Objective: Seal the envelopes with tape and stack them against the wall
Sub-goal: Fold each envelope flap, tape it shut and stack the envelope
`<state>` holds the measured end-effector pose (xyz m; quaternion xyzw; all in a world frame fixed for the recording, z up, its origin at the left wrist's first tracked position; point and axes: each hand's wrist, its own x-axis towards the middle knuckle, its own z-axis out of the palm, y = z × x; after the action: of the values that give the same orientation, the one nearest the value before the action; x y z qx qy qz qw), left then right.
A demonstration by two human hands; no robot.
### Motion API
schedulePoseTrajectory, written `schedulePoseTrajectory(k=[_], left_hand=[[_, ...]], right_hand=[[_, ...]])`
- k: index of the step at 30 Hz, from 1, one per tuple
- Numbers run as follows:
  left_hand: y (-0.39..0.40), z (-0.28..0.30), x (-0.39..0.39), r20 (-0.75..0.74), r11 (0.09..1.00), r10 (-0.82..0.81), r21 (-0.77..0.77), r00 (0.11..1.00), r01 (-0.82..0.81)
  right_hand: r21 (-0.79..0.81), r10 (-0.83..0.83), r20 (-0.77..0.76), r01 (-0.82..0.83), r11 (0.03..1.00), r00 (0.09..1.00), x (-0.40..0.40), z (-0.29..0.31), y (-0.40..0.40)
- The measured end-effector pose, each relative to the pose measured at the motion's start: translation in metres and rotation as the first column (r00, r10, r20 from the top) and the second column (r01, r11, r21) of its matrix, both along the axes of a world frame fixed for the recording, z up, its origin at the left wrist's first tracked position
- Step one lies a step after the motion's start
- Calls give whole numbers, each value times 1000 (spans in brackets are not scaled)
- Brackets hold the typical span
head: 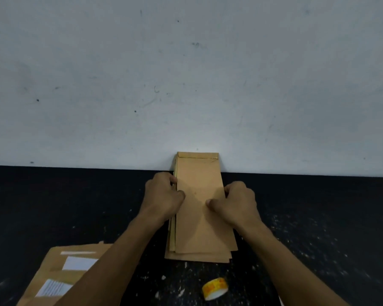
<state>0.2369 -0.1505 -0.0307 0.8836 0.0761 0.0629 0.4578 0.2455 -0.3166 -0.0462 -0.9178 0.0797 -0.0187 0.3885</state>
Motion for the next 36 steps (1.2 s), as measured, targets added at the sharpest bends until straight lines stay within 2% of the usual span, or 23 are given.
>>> schedulePoseTrajectory(k=[10,13,18,22,24,26,29,32,36], left_hand=[[2,9,-16,5,1000,-4,-12,1000,4],[11,16,-32,27,1000,-8,-27,1000,9],[43,31,-79,80,1000,-9,-14,997,10],[74,33,-132,108,992,49,109,993,-61],[86,28,-157,62,969,137,199,989,-147],[94,21,-178,-32,908,248,358,968,-220],[98,11,-203,-263,816,350,557,899,-155],[103,1,-208,-315,826,353,547,881,-135],[113,-2,-207,-306,867,387,441,870,-231]], right_hand=[[-26,43,43,-41,999,998,-18,10,-4],[-72,79,121,-70,995,990,-37,18,-4],[-34,157,301,-153,988,941,-83,28,8],[-7,206,399,-222,975,893,-126,28,27],[-10,250,437,-273,962,864,-145,24,41],[-6,290,462,-324,946,838,-160,18,52],[0,312,467,-352,936,828,-176,10,66],[-4,329,472,-371,928,818,-184,4,73],[-17,360,446,-394,919,819,-193,2,77]])
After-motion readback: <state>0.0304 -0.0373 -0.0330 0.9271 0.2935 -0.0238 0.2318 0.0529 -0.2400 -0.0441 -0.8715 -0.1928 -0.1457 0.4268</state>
